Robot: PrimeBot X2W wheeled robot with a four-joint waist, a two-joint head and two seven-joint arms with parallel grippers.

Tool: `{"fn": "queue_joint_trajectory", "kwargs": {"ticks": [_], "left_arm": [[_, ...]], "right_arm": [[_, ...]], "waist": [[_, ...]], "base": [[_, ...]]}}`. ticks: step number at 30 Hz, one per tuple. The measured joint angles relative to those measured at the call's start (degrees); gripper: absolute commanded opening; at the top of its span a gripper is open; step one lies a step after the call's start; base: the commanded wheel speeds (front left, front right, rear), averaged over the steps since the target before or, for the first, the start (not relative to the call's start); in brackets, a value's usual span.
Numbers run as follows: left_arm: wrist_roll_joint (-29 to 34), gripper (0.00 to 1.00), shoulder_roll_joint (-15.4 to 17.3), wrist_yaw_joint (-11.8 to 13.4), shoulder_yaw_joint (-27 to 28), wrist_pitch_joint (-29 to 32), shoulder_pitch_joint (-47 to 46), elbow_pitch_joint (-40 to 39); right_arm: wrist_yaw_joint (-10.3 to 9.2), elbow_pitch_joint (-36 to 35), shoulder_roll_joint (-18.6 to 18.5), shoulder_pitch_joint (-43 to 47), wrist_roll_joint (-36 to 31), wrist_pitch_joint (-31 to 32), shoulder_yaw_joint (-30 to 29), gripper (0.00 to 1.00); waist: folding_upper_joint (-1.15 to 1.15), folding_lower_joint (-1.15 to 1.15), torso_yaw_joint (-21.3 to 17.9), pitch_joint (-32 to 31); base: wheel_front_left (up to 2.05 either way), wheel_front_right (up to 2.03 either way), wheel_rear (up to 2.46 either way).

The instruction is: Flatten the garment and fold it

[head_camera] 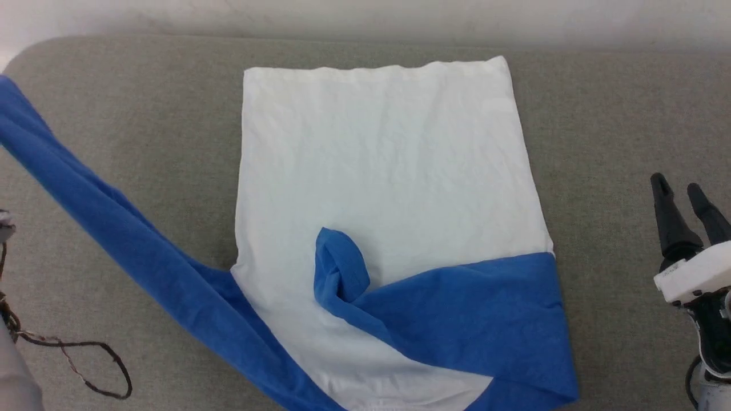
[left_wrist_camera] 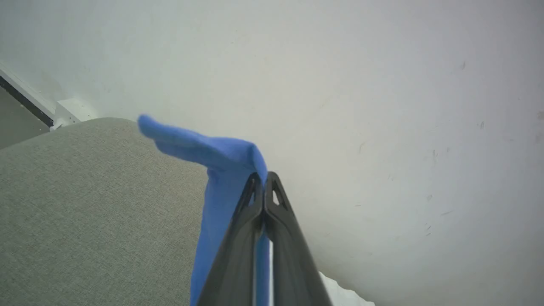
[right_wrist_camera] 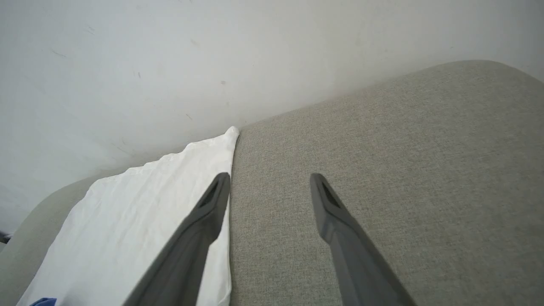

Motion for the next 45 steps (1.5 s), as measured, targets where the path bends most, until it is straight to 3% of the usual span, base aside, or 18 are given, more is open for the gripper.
{"fn": "queue_joint_trajectory", "kwargs": {"ticks": [8, 12, 17, 21, 32, 39, 40, 41, 45], "left_arm": [[-1.5, 0.00, -4.6, -0.4, -5.9, 5.5, 4.9, -18.5], [-1.0, 0.00, -7.4, -0.4, -12.6, 8.3, 5.2, -23.7], [0.2, 0.00, -12.2, -0.8, -23.3, 9.9, 5.6, -24.9], [0.5, 0.00, -14.2, -0.9, -33.2, 10.0, 5.3, -22.6], [-2.9, 0.00, -14.8, -1.8, -59.8, 7.3, 4.0, -8.1], [-0.4, 0.00, -14.9, -1.9, -73.1, 13.7, 4.5, 2.6], [-0.3, 0.23, -14.8, -1.9, -74.0, 14.5, 4.6, 3.3], [-0.3, 1.00, -14.8, -2.0, -74.6, 15.0, 4.6, 3.7], [-1.0, 1.00, -14.2, -2.3, -74.6, 15.9, 4.5, 3.5]], "right_arm": [[0.00, 0.9, 0.0, 1.4, 0.2, -0.5, -0.2, 1.00], [0.00, 0.9, 0.0, 2.2, 0.8, -0.8, -0.4, 1.00], [0.00, 0.9, 0.0, 2.4, 1.2, -0.8, -0.4, 1.00], [0.00, 0.9, 0.0, 2.4, 1.2, -0.8, 0.2, 1.00], [0.00, 1.9, 0.0, 2.3, 1.6, -0.9, 1.4, 1.00], [0.00, 2.6, 0.0, 2.3, 1.8, -1.4, 1.5, 1.00], [0.00, 2.7, 0.0, 2.3, 1.8, -1.5, 1.4, 1.00], [0.00, 2.7, 0.0, 2.3, 1.9, -1.5, 1.4, 1.00], [0.00, 2.8, 0.0, 2.3, 1.9, -1.5, 1.4, 1.00]], "waist": [[0.00, -0.01, 0.5, -4.1], [0.00, 0.00, 0.5, -4.8], [0.00, 0.01, 0.1, -4.8], [0.00, 0.01, -0.6, -4.7], [0.00, 0.02, -4.3, -3.2], [0.00, 0.01, -5.8, -2.6], [0.00, 0.01, -5.8, -2.5], [0.00, 0.02, -5.7, -2.5], [0.00, 0.01, -5.1, -2.5]], "base": [[0.00, 0.00, 0.00], [0.00, 0.00, 0.00], [0.00, 0.00, 0.00], [0.00, 0.00, 0.00], [0.00, 0.00, 0.00], [0.00, 0.00, 0.00], [0.00, 0.00, 0.00], [0.00, 0.00, 0.00], [0.00, 0.00, 0.00]]}}
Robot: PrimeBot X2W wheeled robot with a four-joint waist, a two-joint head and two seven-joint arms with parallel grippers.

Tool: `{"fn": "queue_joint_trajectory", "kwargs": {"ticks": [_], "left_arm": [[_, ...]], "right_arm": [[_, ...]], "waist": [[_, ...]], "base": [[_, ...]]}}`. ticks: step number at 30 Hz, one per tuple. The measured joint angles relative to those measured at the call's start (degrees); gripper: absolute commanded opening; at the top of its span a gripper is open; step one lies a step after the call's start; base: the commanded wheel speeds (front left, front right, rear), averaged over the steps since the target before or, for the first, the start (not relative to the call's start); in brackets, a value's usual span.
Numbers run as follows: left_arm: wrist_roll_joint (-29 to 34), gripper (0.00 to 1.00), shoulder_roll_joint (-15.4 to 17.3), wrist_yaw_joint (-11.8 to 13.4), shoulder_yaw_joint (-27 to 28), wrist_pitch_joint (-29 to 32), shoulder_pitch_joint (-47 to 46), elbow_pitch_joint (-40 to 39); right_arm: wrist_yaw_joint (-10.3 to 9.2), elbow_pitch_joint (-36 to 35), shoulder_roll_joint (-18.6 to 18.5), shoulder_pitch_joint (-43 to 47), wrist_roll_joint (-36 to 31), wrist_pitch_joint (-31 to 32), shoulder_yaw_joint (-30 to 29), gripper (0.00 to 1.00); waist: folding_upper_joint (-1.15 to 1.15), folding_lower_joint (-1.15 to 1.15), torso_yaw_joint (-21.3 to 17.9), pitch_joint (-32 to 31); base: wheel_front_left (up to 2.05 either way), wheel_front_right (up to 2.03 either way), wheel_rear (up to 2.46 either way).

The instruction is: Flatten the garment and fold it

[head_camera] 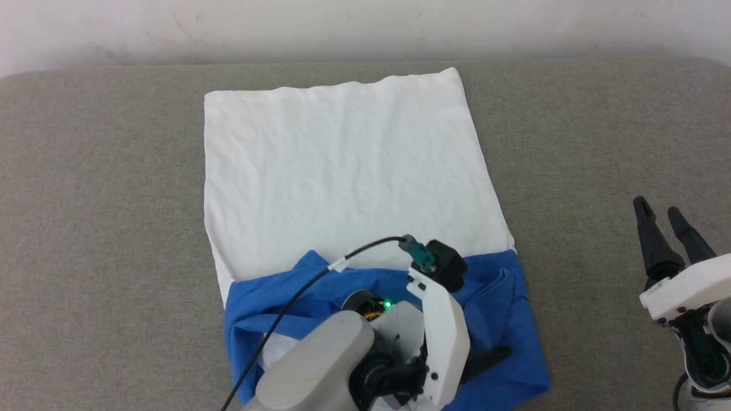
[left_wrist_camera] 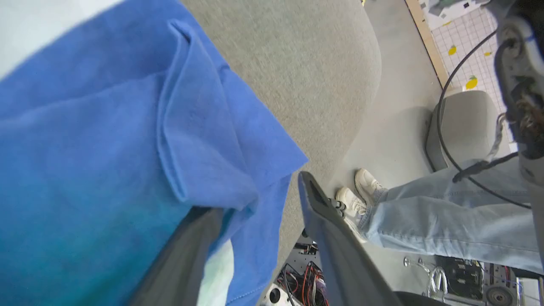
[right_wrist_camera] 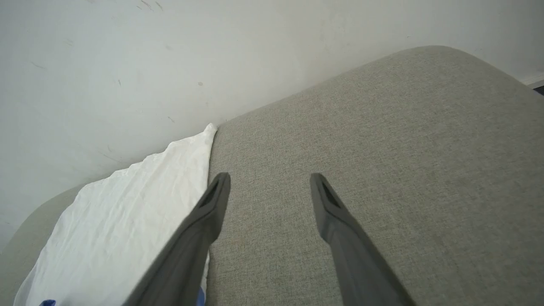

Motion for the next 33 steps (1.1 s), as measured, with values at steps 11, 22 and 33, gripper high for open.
{"fn": "queue_joint_trajectory", "kwargs": {"ticks": [11, 22, 33], "left_arm": [[-4.6, 1.00, 4.0, 5.0, 22.0, -17.4, -2.1, -10.5], [9.8, 1.00, 13.5, 10.2, 35.7, -48.5, 1.6, -4.4], [13.0, 1.00, 14.4, 11.8, 37.0, -53.1, 3.6, -6.3]], "right_arm": [[0.00, 0.2, 0.0, 0.0, -0.5, 0.5, 1.2, 1.00], [0.00, 0.5, 0.0, -1.5, -2.5, 3.0, 4.4, 1.00], [0.00, 8.0, -0.1, -22.1, -13.7, 14.5, 7.7, 1.00]], "waist": [[0.00, 0.00, 2.6, -2.0], [0.00, 0.00, 4.3, -2.6], [0.00, 0.00, 5.0, 3.2]], "base": [[0.00, 0.00, 0.00], [0.00, 0.00, 0.00], [0.00, 0.00, 0.00]]}}
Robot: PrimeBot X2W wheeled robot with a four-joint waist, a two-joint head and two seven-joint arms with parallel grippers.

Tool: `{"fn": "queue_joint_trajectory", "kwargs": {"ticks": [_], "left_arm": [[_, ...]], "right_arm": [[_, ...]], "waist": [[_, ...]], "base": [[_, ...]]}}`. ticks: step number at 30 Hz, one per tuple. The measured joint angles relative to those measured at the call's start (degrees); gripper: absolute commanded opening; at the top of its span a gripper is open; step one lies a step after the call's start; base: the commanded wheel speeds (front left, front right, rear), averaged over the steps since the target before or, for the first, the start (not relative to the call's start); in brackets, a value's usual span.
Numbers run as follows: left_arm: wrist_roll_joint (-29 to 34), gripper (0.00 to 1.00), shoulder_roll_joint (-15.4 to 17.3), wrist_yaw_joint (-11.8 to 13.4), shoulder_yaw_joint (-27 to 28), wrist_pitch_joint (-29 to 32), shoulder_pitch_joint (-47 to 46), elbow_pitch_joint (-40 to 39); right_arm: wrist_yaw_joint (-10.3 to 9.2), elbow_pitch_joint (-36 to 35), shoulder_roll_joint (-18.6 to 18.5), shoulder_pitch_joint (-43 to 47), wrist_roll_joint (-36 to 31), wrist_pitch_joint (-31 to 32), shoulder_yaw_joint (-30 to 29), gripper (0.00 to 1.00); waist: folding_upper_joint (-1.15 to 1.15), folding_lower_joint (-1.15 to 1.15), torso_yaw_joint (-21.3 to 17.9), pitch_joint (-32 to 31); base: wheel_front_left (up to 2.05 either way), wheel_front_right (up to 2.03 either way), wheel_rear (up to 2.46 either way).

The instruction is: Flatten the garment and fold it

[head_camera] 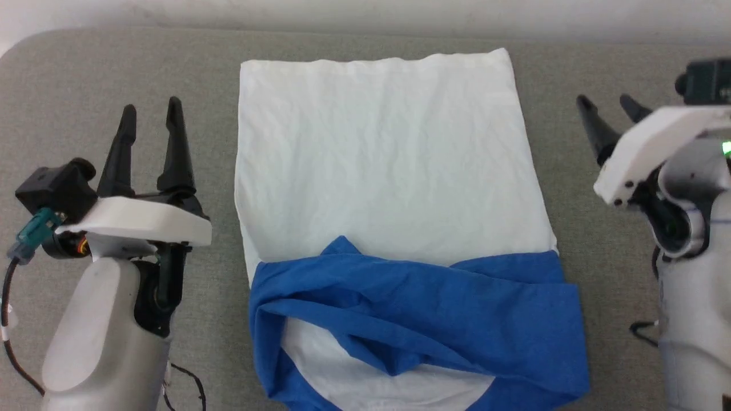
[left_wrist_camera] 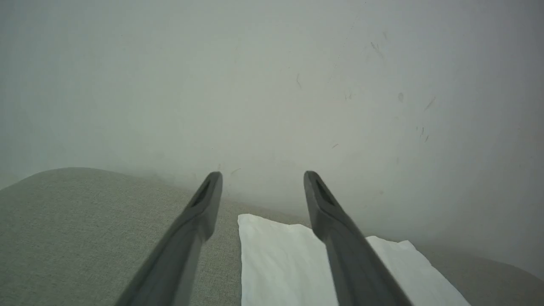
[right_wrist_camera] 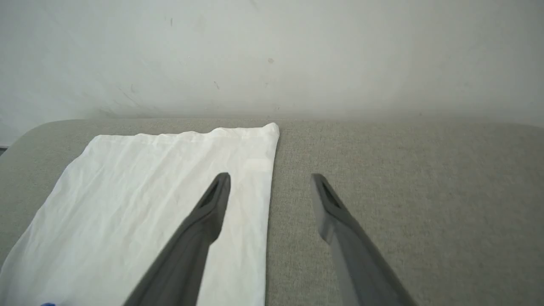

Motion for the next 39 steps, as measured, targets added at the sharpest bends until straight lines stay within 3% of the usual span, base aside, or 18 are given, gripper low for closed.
{"fn": "queue_joint_trajectory", "kwargs": {"ticks": [6, 15, 32, 33, 34, 35, 39], "left_arm": [[0.2, 1.00, -0.5, 0.1, -1.0, 0.4, -2.9, -2.5], [0.2, 1.00, -3.5, -0.8, -2.7, -0.2, -6.9, -2.6], [0.2, 1.00, -5.0, -2.8, -3.9, -0.9, -9.8, -0.1], [0.2, 1.00, -4.9, -2.8, -3.9, -0.9, -9.9, 0.0], [0.2, 1.00, -4.9, -2.8, -4.0, -0.6, -10.1, 0.2], [0.2, 1.00, -4.8, -2.8, -4.0, -0.3, -10.6, 0.4], [0.1, 1.00, -3.5, -3.4, -4.2, 2.6, -15.0, 0.4]], "right_arm": [[0.00, 8.5, -3.2, -14.2, -8.8, 8.3, 3.0, 1.00], [0.00, 18.4, -5.5, -28.0, -19.1, 17.0, 1.5, 1.00], [-0.01, 25.9, -8.8, -38.2, -22.7, 28.0, 7.0, 1.00], [-0.01, 25.9, -8.8, -38.4, -22.4, 28.8, 6.9, 0.42], [-0.01, 25.9, -8.8, -38.4, -22.1, 29.2, 6.8, 0.06], [0.00, 25.8, -8.7, -38.4, -22.0, 29.6, 6.8, 0.00], [0.01, 25.1, -8.0, -37.9, -21.9, 28.9, 6.5, 0.00]], "waist": [[0.00, 0.01, 1.9, 5.1], [0.00, 0.01, 6.8, 12.7], [0.00, -0.01, 13.5, 22.1], [0.00, -0.01, 13.5, 22.1], [0.00, -0.01, 13.5, 22.1], [0.00, 0.00, 13.4, 22.0], [0.00, 0.00, 12.4, 21.4]], "base": [[0.00, 0.00, 0.00], [0.00, 0.00, 0.00], [0.00, 0.00, 0.00], [0.00, 0.00, 0.00], [0.00, 0.00, 0.00], [0.00, 0.00, 0.00], [0.00, 0.00, 0.00]]}}
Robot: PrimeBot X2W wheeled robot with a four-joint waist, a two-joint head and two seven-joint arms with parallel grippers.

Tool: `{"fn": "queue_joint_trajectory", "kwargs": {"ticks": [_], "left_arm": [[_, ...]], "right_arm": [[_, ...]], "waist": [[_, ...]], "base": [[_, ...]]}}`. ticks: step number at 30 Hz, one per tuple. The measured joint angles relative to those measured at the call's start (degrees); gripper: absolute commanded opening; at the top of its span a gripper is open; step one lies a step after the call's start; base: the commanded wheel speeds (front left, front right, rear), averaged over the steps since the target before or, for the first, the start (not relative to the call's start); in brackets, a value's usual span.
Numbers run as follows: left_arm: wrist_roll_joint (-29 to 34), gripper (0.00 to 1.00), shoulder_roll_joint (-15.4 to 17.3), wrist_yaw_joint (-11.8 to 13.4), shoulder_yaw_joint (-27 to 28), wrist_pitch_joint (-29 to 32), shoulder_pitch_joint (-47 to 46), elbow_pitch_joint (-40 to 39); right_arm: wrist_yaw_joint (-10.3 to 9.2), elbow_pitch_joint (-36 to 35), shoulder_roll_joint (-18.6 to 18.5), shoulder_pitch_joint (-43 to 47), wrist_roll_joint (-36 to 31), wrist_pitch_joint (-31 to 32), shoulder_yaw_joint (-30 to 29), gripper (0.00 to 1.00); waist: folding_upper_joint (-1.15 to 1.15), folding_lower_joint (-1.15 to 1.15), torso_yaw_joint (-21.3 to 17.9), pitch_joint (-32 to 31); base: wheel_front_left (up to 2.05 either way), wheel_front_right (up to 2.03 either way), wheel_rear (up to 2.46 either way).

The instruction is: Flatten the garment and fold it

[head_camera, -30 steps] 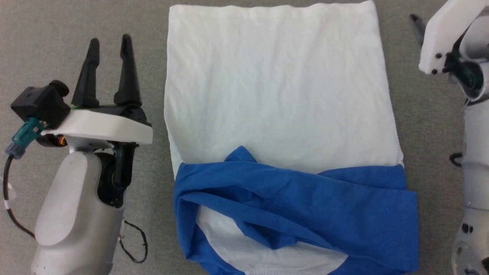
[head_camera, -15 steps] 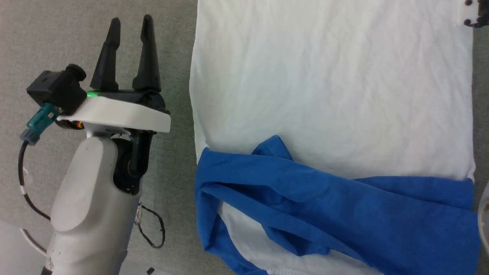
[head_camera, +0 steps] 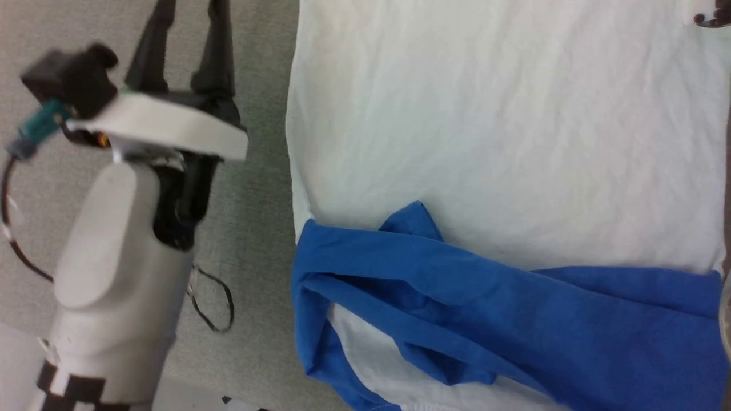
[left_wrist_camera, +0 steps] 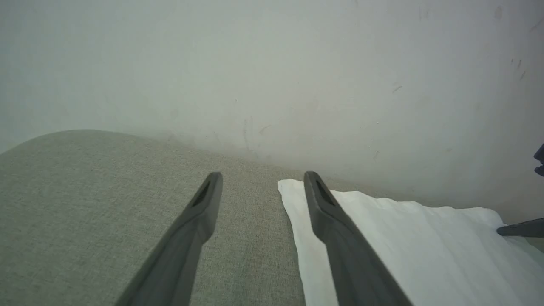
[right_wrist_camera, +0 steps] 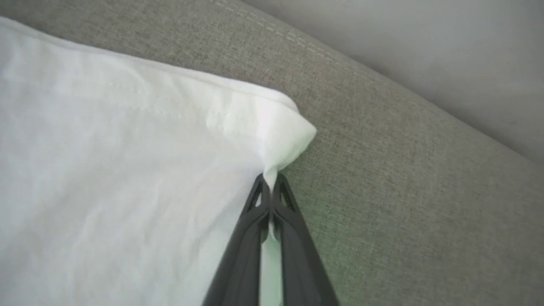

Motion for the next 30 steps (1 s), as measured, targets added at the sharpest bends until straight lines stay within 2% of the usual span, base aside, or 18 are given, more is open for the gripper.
{"fn": "queue_joint_trajectory", "kwargs": {"ticks": [3, 7, 13, 15, 21, 30], "left_arm": [[-0.4, 1.00, 1.6, -0.8, -0.2, 4.8, -5.5, 1.2], [-2.3, 1.00, 4.5, -1.2, -0.7, 16.1, -13.5, 6.2], [-3.7, 1.00, 8.7, 0.0, -2.5, 34.4, -23.7, 14.4], [-3.7, 1.00, 9.5, 0.4, -3.4, 38.7, -25.8, 16.3], [-3.2, 1.00, 10.7, 0.8, -6.2, 47.3, -29.2, 19.8], [-1.7, 1.00, 12.1, 1.8, -8.9, 53.9, -30.4, 22.0]], "right_arm": [[0.00, -0.6, 0.6, 0.1, 0.0, -2.1, 0.6, 0.00], [0.00, -1.0, 2.5, -0.1, 1.5, -5.5, 3.0, 0.00], [0.00, -0.4, 4.9, -1.2, 6.4, -9.1, 8.5, 0.00], [0.00, -0.2, 5.2, -1.5, 7.9, -9.9, 10.7, 0.00], [0.00, -0.3, 5.0, -2.7, 11.7, -10.5, 14.6, 0.00], [0.00, -1.9, 3.6, -3.7, 15.0, -10.6, 17.7, 0.00]], "waist": [[0.00, 0.00, -1.3, -0.4], [0.00, 0.00, -3.9, -0.8], [0.00, 0.00, -8.8, -0.9], [0.00, 0.00, -10.5, -0.8], [0.00, 0.00, -14.3, 0.3], [0.00, -0.01, -15.9, 3.6]], "base": [[0.00, 0.00, 0.00], [0.00, 0.00, 0.00], [0.00, 0.00, 0.00], [0.00, 0.00, 0.00], [0.00, 0.00, 0.00], [0.00, 0.00, 0.00]]}}
